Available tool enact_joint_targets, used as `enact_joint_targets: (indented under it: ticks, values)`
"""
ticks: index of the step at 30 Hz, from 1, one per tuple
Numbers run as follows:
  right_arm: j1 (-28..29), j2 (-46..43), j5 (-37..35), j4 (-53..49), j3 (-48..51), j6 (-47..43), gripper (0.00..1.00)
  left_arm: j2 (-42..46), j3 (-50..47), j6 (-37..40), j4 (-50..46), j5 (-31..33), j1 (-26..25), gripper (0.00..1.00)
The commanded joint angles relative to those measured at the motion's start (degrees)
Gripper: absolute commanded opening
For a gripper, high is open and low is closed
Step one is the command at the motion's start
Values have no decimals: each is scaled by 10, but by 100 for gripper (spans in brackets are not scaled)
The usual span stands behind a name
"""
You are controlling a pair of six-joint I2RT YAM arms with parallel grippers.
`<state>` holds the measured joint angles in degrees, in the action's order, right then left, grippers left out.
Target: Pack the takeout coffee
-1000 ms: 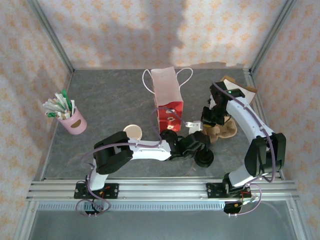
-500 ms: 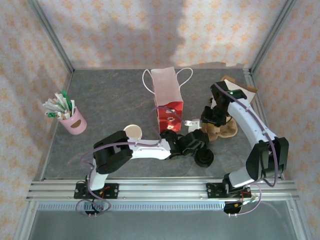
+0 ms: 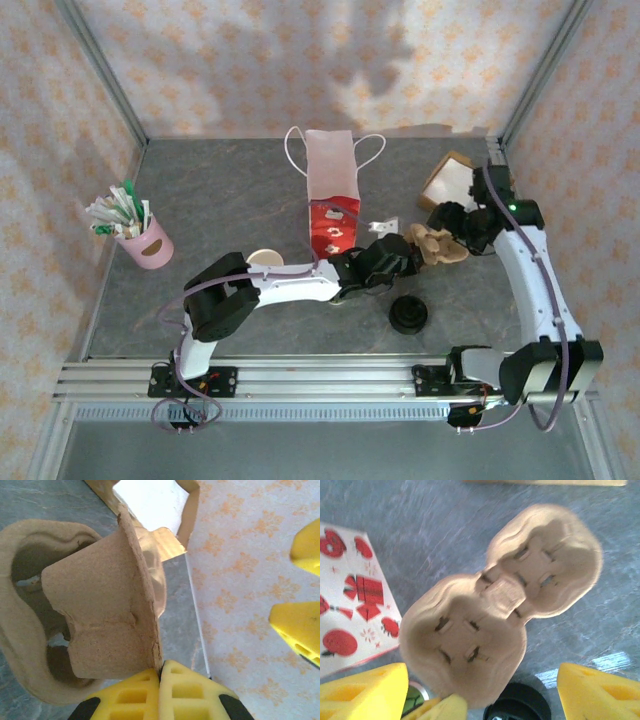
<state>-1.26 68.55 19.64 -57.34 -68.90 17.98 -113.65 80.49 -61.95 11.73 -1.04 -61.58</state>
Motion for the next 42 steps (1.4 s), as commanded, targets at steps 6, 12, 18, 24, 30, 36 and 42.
enact_joint_targets:
  ticks: [6, 12, 18, 24, 30, 36, 42]
  values:
    - [-110, -83, 70, 94, 117, 69, 73, -5, 18, -32, 13, -27, 6, 0]
    - [-135, -104, 93, 125, 182, 86, 66, -14, 29, -39, -3, -28, 8, 0]
    - [-141, -166, 77, 152, 255, 121, 62, -28, 35, -62, -1, -38, 14, 0]
    - [-147, -209, 98, 183, 301, 146, 50, -36, 45, -89, -6, -44, 17, 0]
    - [-148, -275, 110, 230, 359, 187, 44, -46, 59, -116, -10, -46, 19, 0]
    - [-148, -292, 130, 247, 398, 196, 41, -50, 78, -139, -22, -46, 20, 0]
    - [-148, -306, 165, 290, 440, 209, 39, -57, 92, -154, -26, -47, 19, 0]
